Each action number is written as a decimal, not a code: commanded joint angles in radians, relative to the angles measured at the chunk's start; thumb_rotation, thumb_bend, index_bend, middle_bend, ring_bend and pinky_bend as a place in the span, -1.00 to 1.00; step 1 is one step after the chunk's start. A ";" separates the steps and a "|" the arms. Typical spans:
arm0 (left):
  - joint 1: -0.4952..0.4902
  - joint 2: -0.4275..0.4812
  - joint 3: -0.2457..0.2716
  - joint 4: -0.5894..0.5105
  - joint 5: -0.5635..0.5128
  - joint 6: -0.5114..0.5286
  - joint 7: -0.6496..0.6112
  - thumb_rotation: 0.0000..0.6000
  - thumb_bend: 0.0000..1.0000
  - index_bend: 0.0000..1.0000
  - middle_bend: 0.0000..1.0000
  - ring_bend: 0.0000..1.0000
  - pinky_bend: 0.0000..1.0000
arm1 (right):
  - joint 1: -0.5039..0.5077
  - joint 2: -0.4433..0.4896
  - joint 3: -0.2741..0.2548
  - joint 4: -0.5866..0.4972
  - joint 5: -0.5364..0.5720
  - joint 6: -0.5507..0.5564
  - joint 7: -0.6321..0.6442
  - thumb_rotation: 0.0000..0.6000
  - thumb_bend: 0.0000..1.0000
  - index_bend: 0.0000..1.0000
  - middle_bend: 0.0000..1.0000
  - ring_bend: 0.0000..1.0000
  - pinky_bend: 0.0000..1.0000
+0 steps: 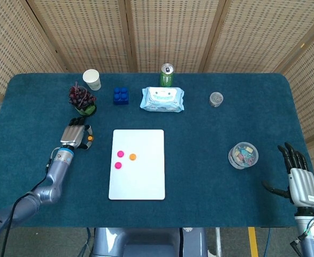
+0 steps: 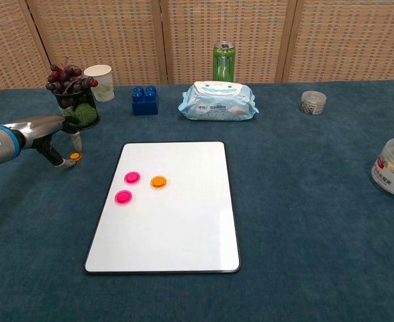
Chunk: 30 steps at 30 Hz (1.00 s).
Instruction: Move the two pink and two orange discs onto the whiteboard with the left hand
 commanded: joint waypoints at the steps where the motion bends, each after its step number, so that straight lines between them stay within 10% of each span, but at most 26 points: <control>1: 0.001 -0.001 -0.001 0.001 -0.001 0.000 0.002 1.00 -0.27 0.01 -1.00 -1.00 -1.00 | 0.000 0.000 0.000 0.000 0.000 0.000 0.000 1.00 -0.53 -1.00 -1.00 -1.00 -1.00; 13: 0.012 0.048 -0.013 -0.093 0.041 0.060 -0.007 1.00 -0.27 0.02 -1.00 -1.00 -1.00 | 0.000 0.000 0.001 -0.002 0.003 -0.002 0.002 1.00 -0.53 -1.00 -1.00 -1.00 -1.00; 30: 0.054 0.159 0.077 -0.505 0.215 0.191 0.046 1.00 -0.27 0.02 -1.00 -1.00 -1.00 | -0.001 0.002 0.001 -0.005 0.002 -0.002 0.011 1.00 -0.53 -1.00 -1.00 -1.00 -1.00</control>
